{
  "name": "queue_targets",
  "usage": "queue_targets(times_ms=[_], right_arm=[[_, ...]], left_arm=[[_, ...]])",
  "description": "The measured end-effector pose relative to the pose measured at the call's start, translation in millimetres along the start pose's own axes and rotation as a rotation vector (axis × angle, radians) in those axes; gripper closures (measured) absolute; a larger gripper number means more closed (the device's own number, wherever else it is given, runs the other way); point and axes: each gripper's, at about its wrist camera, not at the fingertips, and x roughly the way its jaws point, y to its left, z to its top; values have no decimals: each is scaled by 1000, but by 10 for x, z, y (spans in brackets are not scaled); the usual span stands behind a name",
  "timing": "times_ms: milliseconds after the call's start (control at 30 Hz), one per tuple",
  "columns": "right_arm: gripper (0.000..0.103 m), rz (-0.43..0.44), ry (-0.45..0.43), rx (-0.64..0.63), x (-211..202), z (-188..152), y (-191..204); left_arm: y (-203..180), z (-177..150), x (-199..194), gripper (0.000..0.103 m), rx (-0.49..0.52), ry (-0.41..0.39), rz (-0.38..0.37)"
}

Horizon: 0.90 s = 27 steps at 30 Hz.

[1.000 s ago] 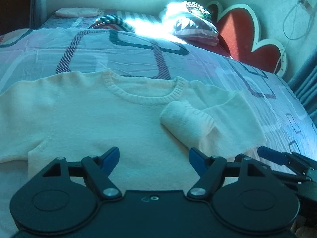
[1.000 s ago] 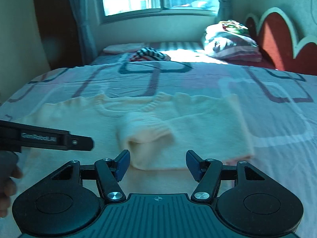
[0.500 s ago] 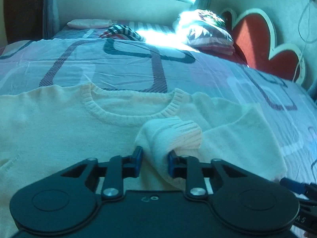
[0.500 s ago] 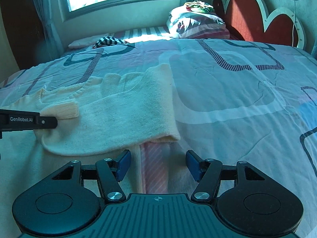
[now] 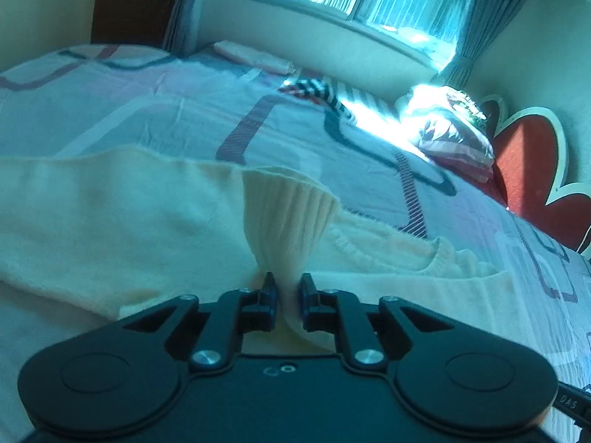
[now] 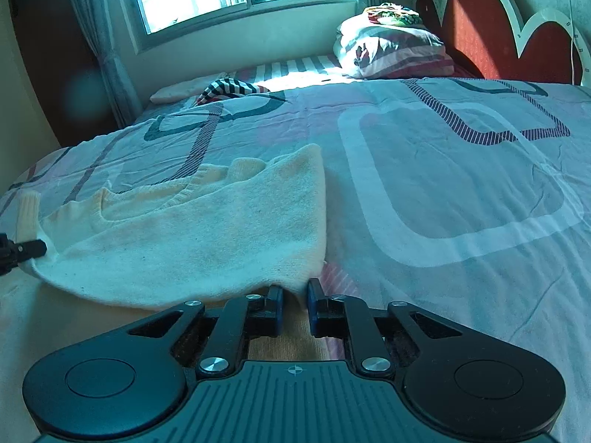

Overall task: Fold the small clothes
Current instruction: 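Carry the held sleeve with the right gripper across the sweater body, then lower the sleeve onto the body and open the right gripper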

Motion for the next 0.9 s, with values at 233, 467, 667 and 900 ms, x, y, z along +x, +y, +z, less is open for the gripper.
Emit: queue_targets(times_ms=[233,467,667,900], right_arm=[[96,2,39,1,-52,-42,-76],[92,51,0,12,-373,-13,-119],[45,40,-17,15,-100,232,-124],[46,40,26,94,466,499,-224]], left_arm=[[227,-46,-43,57,-76,16,-40],[469,16,-130,48,-218,19,-92],[545,28,-79,86,-211,17,-94],[480,108,-132,98,-120,-56,-106]])
